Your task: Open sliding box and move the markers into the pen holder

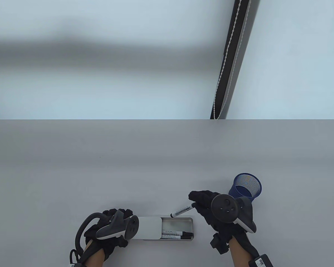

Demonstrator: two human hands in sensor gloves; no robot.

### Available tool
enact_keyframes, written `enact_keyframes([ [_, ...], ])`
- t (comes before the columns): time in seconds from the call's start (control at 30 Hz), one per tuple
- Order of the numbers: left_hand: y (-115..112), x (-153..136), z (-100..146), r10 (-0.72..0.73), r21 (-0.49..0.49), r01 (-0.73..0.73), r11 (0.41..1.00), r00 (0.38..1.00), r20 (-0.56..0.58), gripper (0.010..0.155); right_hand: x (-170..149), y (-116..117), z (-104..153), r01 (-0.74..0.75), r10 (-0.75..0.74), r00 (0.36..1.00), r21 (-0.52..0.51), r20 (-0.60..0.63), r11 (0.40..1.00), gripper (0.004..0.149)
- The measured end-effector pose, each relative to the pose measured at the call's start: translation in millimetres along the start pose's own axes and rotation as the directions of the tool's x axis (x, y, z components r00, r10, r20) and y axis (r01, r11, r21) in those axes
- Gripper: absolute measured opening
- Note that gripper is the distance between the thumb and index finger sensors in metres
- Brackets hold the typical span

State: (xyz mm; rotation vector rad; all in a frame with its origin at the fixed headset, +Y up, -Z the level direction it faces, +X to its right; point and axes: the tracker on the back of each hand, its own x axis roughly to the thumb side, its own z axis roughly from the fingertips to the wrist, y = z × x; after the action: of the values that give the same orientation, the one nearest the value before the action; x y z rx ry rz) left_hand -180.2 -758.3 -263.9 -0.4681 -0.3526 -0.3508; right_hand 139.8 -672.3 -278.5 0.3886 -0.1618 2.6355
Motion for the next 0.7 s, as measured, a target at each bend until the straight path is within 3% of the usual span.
enact_keyframes([
  [0.4, 0.1, 0.1, 0.0, -0.001, -0.001, 0.001, 1.0, 1.0, -0.001, 0.084, 3.5, -61.9, 20.2, -0.009, -0.01, 0.999, -0.344, -0.052, 0.939, 0.042],
  [0.7, 0.0, 0.2, 0.0, -0.001, -0.001, 0.001, 1.0, 1.0, -0.001, 0.084, -20.4, -97.3, 40.6, -0.145, 0.031, 0.978, -0.571, -0.204, 0.808, 0.041],
])
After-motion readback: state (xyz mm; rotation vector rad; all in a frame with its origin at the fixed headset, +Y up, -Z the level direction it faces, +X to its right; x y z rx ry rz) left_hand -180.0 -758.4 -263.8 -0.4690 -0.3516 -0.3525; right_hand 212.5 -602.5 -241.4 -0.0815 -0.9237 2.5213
